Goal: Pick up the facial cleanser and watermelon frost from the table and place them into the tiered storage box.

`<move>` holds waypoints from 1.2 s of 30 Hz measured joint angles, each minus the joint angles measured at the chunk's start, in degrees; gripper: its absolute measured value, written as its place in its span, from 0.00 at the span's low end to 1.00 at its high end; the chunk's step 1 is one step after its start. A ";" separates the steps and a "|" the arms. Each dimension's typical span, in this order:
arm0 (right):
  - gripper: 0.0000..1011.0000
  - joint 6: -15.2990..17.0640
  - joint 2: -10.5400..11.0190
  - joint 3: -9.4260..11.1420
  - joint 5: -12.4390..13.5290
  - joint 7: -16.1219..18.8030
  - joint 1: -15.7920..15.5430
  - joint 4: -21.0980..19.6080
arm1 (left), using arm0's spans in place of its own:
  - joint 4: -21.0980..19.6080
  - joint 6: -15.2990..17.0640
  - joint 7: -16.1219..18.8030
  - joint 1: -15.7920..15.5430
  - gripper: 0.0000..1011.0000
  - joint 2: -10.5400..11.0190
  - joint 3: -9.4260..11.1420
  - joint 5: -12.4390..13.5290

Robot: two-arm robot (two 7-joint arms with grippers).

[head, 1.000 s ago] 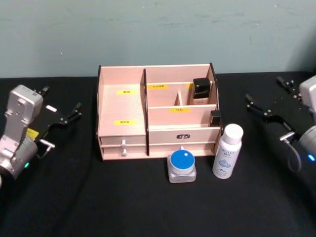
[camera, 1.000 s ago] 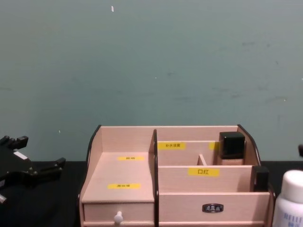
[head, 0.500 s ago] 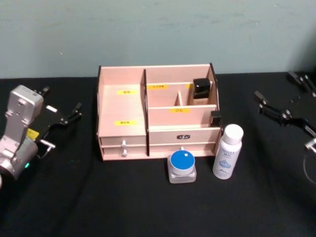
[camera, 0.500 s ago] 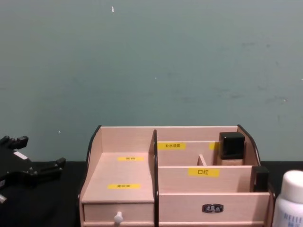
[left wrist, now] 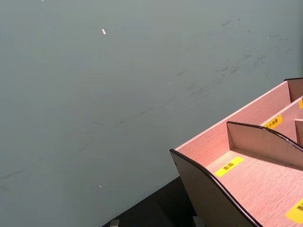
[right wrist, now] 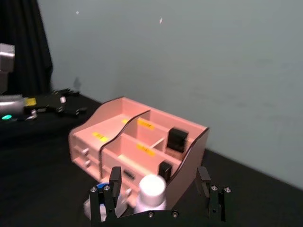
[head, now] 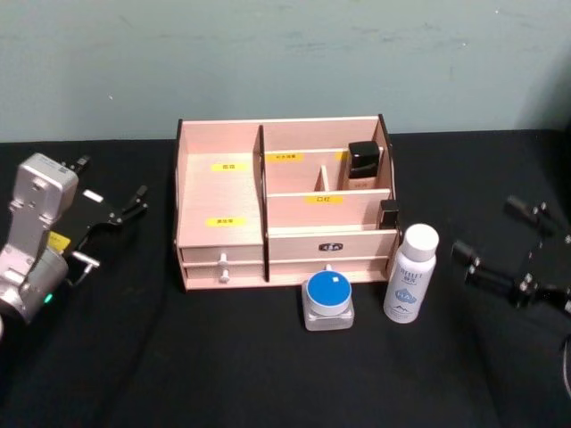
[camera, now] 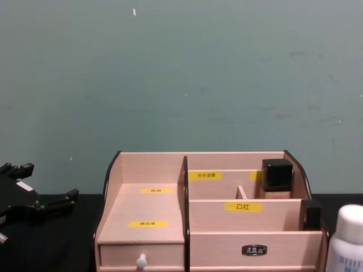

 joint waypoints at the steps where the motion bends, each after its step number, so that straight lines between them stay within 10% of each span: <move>1: 0.99 0.24 0.09 0.11 0.15 0.22 -0.47 -0.14 | 0.00 0.00 0.00 0.00 0.99 0.00 0.00 0.00; 14: 0.99 5.43 -1.71 -3.69 -2.66 0.27 0.69 3.00 | 0.00 0.00 0.00 0.00 0.99 0.00 0.00 0.01; 36: 0.99 14.38 -7.93 -10.42 -7.69 3.40 14.16 11.60 | 0.00 0.00 0.00 0.00 0.99 0.01 0.00 0.00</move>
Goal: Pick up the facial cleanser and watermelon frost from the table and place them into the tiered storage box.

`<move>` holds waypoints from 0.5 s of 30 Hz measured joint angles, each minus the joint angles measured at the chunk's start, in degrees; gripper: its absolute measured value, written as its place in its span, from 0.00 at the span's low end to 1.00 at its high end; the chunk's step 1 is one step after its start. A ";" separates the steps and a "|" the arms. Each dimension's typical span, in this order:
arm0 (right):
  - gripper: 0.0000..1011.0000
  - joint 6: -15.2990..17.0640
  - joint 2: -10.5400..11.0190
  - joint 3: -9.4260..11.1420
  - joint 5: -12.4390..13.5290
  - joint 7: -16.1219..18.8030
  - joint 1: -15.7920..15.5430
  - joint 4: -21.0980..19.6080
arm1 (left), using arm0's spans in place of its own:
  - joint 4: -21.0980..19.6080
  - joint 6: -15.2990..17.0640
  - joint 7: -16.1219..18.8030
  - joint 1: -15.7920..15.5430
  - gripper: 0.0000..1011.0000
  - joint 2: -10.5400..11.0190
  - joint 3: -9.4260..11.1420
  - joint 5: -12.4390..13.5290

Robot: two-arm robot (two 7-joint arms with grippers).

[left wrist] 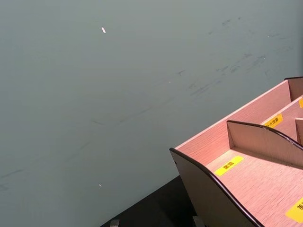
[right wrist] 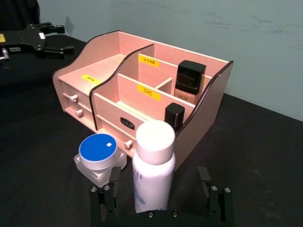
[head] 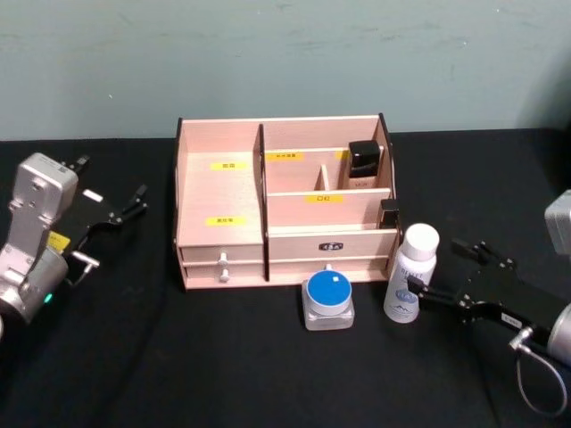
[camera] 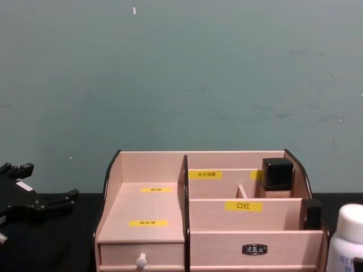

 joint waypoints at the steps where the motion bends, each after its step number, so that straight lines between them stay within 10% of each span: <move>1: 0.99 0.29 -0.25 -0.10 -0.11 0.10 0.43 0.24 | 0.00 0.00 0.00 0.00 0.99 0.00 0.00 0.00; 15: 0.99 2.55 -3.34 -0.60 -1.36 1.98 3.53 3.05 | 0.00 0.00 0.00 0.00 0.99 0.00 0.00 0.00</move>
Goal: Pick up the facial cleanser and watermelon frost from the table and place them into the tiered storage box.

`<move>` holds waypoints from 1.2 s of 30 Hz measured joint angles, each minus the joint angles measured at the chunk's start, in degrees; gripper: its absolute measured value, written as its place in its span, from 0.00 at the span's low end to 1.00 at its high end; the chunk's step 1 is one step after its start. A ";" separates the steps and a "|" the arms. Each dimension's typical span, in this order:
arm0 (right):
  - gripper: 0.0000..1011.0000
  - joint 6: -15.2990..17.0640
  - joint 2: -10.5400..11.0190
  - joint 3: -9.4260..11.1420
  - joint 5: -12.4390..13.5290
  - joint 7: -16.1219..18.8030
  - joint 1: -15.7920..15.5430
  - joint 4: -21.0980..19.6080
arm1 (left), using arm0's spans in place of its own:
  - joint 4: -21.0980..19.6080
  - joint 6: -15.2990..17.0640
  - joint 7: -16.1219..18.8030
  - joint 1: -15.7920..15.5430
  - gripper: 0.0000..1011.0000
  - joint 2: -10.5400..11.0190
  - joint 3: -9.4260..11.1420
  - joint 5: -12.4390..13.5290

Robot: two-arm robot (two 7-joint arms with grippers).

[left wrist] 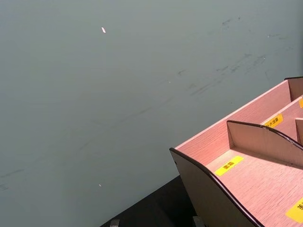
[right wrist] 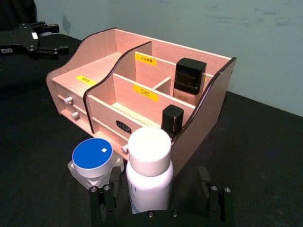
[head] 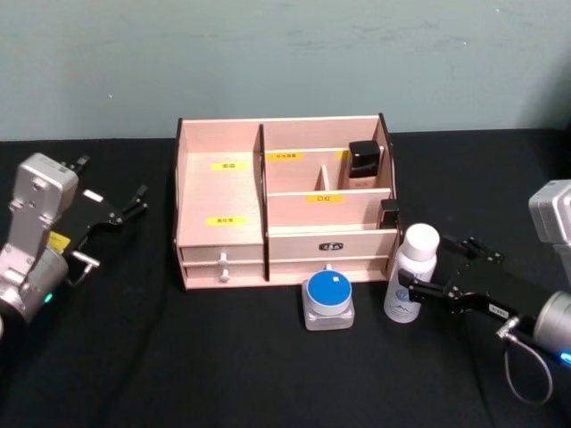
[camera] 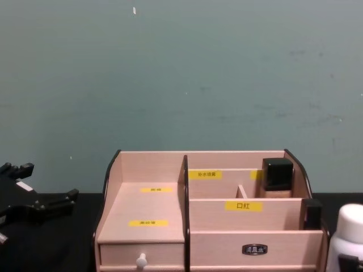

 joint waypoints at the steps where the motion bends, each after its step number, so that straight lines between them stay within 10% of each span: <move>1: 0.99 0.08 -0.24 -0.04 -0.19 0.12 0.20 0.24 | 0.00 0.00 0.00 0.00 0.99 0.00 0.00 0.00; 36: 0.98 -0.71 -2.83 -0.94 -2.49 1.45 2.89 3.31 | 0.00 0.00 0.00 0.00 0.99 0.00 0.00 0.00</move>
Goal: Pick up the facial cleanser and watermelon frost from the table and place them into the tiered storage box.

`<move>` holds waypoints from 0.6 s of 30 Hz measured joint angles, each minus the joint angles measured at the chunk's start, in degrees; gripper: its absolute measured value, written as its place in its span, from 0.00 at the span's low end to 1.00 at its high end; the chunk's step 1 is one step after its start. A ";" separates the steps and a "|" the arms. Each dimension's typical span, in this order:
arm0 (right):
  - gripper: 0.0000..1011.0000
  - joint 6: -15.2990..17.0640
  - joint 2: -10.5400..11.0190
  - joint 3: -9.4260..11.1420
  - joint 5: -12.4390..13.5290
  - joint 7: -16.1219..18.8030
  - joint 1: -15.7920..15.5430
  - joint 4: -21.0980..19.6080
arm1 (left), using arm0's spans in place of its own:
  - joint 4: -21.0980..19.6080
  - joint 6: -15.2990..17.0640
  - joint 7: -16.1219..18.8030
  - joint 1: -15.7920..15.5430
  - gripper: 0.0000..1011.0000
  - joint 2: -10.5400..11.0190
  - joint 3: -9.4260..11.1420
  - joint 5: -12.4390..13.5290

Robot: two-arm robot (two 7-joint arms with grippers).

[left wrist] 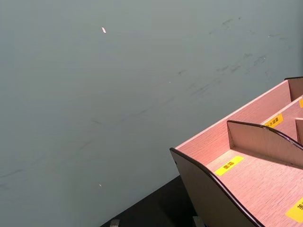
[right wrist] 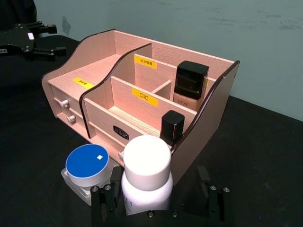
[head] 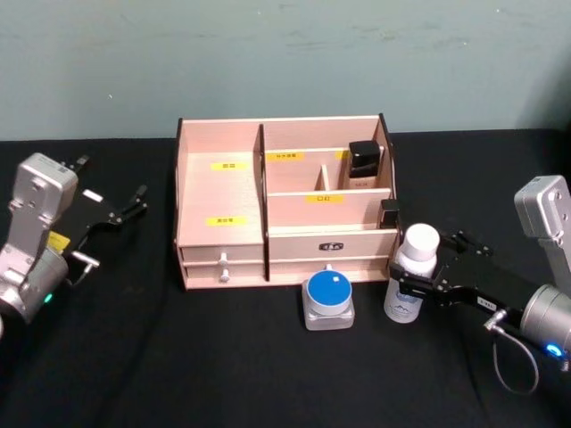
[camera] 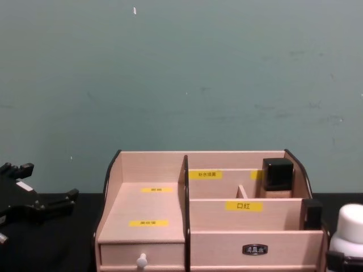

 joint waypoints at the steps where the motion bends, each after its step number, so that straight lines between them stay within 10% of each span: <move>1: 0.97 0.00 0.00 0.00 0.00 0.00 0.00 -0.01 | 0.00 0.00 0.00 0.00 0.99 0.00 0.00 0.00; 18: 0.60 0.04 0.08 0.03 0.13 -0.02 -0.09 -0.11 | 0.00 0.00 0.00 0.00 0.99 0.00 0.00 0.00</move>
